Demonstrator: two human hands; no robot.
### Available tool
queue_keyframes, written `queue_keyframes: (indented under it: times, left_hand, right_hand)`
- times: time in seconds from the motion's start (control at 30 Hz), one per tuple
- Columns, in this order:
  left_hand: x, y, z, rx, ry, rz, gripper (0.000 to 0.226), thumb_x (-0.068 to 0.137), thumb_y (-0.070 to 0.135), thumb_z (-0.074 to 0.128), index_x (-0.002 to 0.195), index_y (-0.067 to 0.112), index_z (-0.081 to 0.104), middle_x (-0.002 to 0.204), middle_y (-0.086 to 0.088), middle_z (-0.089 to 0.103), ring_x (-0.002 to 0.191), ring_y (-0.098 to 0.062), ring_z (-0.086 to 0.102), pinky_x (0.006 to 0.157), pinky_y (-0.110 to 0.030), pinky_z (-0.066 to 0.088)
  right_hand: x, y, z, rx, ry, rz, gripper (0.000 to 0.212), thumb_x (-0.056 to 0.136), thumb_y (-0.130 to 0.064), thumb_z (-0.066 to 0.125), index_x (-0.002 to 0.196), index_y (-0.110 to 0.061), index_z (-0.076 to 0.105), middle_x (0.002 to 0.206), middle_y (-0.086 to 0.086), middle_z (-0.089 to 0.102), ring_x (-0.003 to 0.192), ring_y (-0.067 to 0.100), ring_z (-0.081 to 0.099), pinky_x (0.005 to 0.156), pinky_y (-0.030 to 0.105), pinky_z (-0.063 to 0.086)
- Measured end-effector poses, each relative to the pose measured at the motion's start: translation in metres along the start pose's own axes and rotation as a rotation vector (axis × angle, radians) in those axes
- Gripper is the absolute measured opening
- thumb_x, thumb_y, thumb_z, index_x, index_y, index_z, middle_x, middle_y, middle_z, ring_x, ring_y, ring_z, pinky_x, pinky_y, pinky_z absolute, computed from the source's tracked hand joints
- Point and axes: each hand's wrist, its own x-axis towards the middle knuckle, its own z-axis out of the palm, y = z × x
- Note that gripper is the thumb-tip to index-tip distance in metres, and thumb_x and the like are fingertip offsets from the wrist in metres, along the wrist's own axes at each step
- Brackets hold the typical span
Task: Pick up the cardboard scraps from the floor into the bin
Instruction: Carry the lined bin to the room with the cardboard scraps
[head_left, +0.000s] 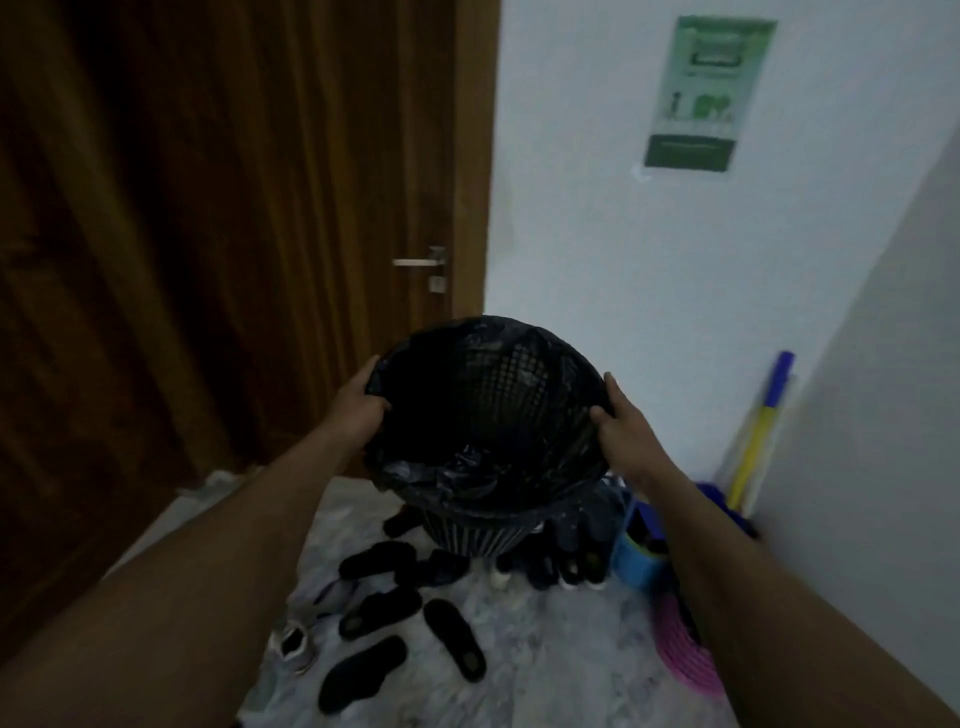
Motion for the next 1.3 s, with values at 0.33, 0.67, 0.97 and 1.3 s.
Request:
queue_keyframes:
  times: [0.33,0.67,0.97,1.3]
  left_hand:
    - [-0.156,-0.031,-0.251,-0.096,0.473,-0.060,0.071,0.098,-0.019,0.034,0.156,0.022,0.034,0.139,-0.006,0.050,0.117,-0.026,0.053,0.094,-0.038,0.049]
    - [-0.387,-0.068,-0.431,-0.048,0.967,-0.131,0.079,0.086,-0.017,0.042,0.152,0.027,0.041,0.133,-0.003,0.058,0.127,-0.030,0.054,0.098,-0.039,0.050]
    - [-0.605,-0.112,-0.505,-0.073,1.314,-0.210,0.065,0.090,-0.012,0.041,0.138,0.030,0.051,0.123,-0.015,0.063,0.111,-0.038,0.061,0.099,-0.056,0.052]
    - [-0.809,-0.152,-0.490,-0.150,1.850,-0.309,0.074,0.087,-0.017,0.040,0.142,0.032,0.047,0.126,-0.010,0.061,0.114,-0.032,0.060,0.098,-0.049,0.053]
  right_hand:
    - [-0.053,-0.146,0.223,0.088,-0.545,-0.137,0.060,0.110,-0.027,0.039,0.162,-0.037,0.011,0.160,-0.001,0.037,0.132,0.026,0.049,0.102,0.036,0.047]
    - [-0.231,-0.259,0.415,0.061,-0.936,-0.284,0.056,0.108,-0.038,0.040,0.155,-0.052,0.015,0.166,-0.004,0.027,0.148,0.028,0.033,0.118,0.054,0.033]
    - [-0.428,-0.321,0.539,0.003,-1.302,-0.452,0.054,0.110,-0.031,0.037,0.157,-0.049,0.018,0.164,-0.004,0.030,0.142,0.032,0.041,0.108,0.057,0.045]
    - [-0.665,-0.354,0.638,-0.096,-1.769,-0.756,0.052,0.111,-0.030,0.034,0.160,-0.036,0.019,0.164,-0.003,0.027,0.149,0.028,0.030,0.119,0.047,0.033]
